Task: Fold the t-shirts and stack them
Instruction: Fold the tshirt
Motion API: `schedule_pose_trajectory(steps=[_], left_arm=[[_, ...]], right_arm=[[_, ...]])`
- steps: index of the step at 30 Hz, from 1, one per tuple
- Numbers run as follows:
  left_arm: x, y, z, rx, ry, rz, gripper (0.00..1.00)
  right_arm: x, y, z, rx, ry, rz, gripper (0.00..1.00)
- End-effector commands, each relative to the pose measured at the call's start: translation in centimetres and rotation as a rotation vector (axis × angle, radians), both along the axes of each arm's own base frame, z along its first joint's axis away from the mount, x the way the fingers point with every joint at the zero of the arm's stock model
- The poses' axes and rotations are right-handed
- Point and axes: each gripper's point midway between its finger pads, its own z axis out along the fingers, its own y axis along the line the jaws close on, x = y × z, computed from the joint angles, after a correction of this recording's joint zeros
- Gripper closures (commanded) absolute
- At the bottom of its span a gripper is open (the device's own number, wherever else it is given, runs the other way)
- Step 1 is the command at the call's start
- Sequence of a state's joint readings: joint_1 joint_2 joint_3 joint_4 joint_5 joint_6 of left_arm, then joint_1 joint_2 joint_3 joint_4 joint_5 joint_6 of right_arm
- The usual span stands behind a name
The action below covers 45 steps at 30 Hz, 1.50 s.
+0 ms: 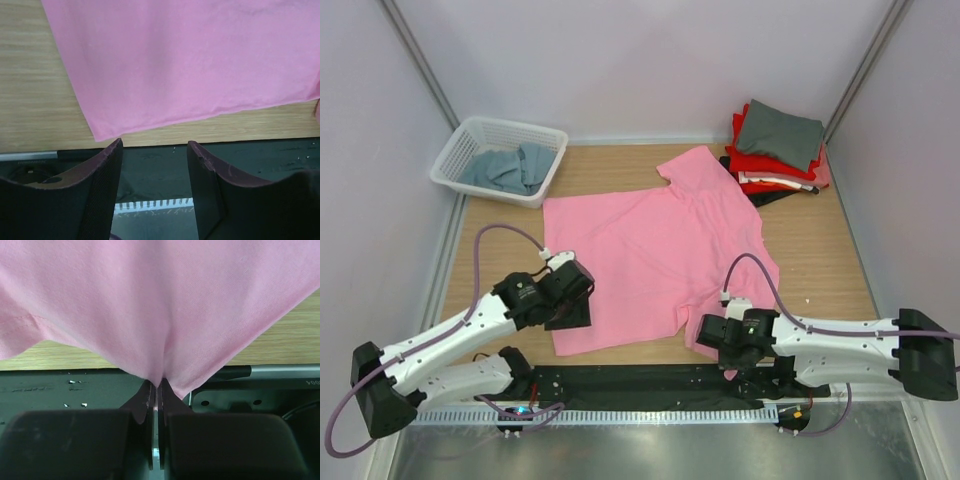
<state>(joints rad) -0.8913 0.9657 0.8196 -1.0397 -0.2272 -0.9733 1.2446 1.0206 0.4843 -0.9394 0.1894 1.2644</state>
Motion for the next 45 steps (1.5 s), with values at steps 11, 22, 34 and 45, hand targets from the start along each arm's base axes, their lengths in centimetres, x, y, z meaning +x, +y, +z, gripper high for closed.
schedule_pose_trajectory(steps=[11, 22, 34, 45], left_arm=[[-4.2, 3.8, -5.2, 0.181, 0.085, 0.26, 0.49], [-4.6, 5.9, -9.2, 0.276, 0.086, 0.327, 0.47], [-3.4, 6.0, -9.2, 0.31, 0.034, 0.329, 0.58], [-2.4, 5.4, -9.0, 0.261, -0.024, 0.297, 1.0]], right_arm=[[6.4, 0.7, 11.6, 0.003, -0.35, -0.011, 0.99], [7.2, -2.6, 14.7, 0.008, -0.459, -0.067, 0.99], [6.9, -4.4, 15.6, 0.014, -0.477, -0.104, 0.99], [6.7, -4.9, 16.0, 0.039, -0.48, -0.122, 0.99]])
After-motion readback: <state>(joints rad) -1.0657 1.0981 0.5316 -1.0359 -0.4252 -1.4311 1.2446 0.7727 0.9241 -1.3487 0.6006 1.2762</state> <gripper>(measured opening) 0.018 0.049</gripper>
